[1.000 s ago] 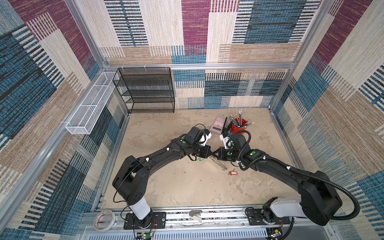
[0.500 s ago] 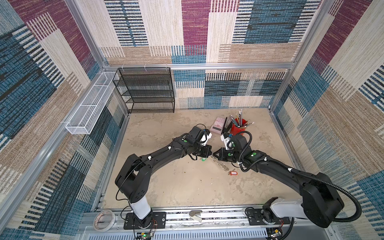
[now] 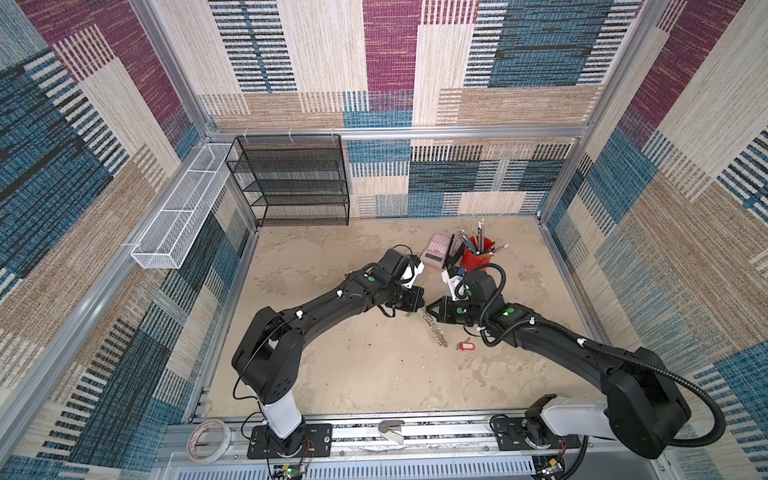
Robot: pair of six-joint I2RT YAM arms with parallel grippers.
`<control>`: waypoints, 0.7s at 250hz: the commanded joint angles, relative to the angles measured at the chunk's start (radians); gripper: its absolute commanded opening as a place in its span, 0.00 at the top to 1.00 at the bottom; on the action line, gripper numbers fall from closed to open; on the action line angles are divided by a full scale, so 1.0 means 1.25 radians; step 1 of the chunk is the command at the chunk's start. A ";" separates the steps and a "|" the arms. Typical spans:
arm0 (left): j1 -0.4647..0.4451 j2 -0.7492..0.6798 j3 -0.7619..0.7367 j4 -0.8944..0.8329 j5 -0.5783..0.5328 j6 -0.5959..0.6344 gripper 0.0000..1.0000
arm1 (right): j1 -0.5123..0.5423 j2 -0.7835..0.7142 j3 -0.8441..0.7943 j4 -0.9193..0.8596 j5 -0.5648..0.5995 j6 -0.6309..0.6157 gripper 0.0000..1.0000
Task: Put the keys on the keyring
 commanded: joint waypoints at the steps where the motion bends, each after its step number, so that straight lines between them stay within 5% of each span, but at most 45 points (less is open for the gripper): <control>1: -0.001 0.007 0.007 -0.001 0.024 0.000 1.00 | 0.002 -0.004 0.003 0.038 -0.019 -0.011 1.00; 32: -0.001 -0.006 -0.001 0.014 0.035 0.011 1.00 | 0.001 -0.003 0.000 0.044 -0.022 -0.009 1.00; 110: 0.000 -0.098 -0.054 0.068 0.034 0.093 1.00 | -0.052 -0.034 0.031 0.051 -0.076 -0.027 0.74; 175: 0.008 -0.176 -0.077 0.091 0.048 0.207 1.00 | -0.127 -0.056 0.076 0.047 -0.132 -0.062 0.69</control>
